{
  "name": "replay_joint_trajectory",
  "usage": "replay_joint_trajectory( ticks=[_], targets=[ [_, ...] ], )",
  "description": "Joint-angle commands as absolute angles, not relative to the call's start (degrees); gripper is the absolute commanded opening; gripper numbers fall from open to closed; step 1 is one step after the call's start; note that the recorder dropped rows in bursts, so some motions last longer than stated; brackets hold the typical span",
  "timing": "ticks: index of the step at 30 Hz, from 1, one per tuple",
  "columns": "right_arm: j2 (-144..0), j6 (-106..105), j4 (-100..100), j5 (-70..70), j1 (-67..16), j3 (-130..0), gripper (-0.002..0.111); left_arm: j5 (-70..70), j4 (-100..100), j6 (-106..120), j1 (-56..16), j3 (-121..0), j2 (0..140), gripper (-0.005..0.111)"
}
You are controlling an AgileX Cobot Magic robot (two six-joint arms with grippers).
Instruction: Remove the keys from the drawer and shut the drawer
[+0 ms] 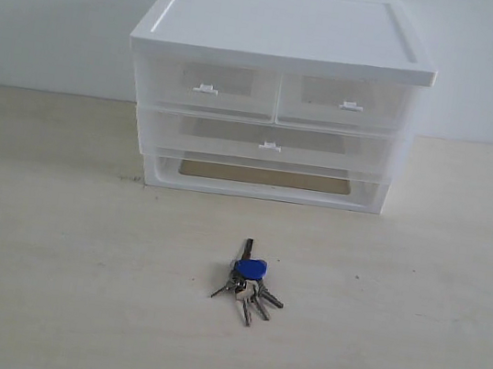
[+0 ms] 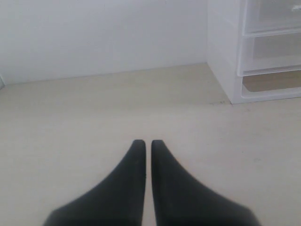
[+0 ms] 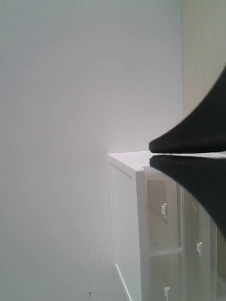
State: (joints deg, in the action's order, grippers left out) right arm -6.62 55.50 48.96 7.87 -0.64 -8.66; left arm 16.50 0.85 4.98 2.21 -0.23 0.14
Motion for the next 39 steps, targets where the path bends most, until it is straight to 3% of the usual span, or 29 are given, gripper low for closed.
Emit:
replay_joint_trajectory(
  ticks=[1,8,13,18,23,33,39],
  targets=[
    [-6.5,55.3,49.2,7.9,-0.5,-8.5,0.000,16.5,1.0,5.2,2.1,0.0,0.0,0.004],
    [-6.5,55.3,49.2,7.9,-0.5,-8.5,0.000,16.5,1.0,5.2,2.1,0.0,0.0,0.004],
    [-6.5,57.7,38.6,8.6,-0.5,-7.9,0.000,16.5,1.0,5.2,2.1,0.0,0.0,0.004],
    [-6.5,36.7,15.9,24.7,-0.5,0.0,0.000,16.5,1.0,5.2,2.1,0.0,0.0,0.004],
    [-6.5,25.7,10.8,24.0,-0.5,0.0,0.000,16.5,1.0,5.2,2.1,0.0,0.0,0.004],
    [-1.1,0.6,7.2,4.5,-0.5,0.0,0.000,16.5,1.0,5.2,2.1,0.0,0.0,0.004],
    [0.0,-0.8,7.2,-3.5,-0.5,0.0,0.000,16.5,1.0,5.2,2.1,0.0,0.0,0.004]
  ],
)
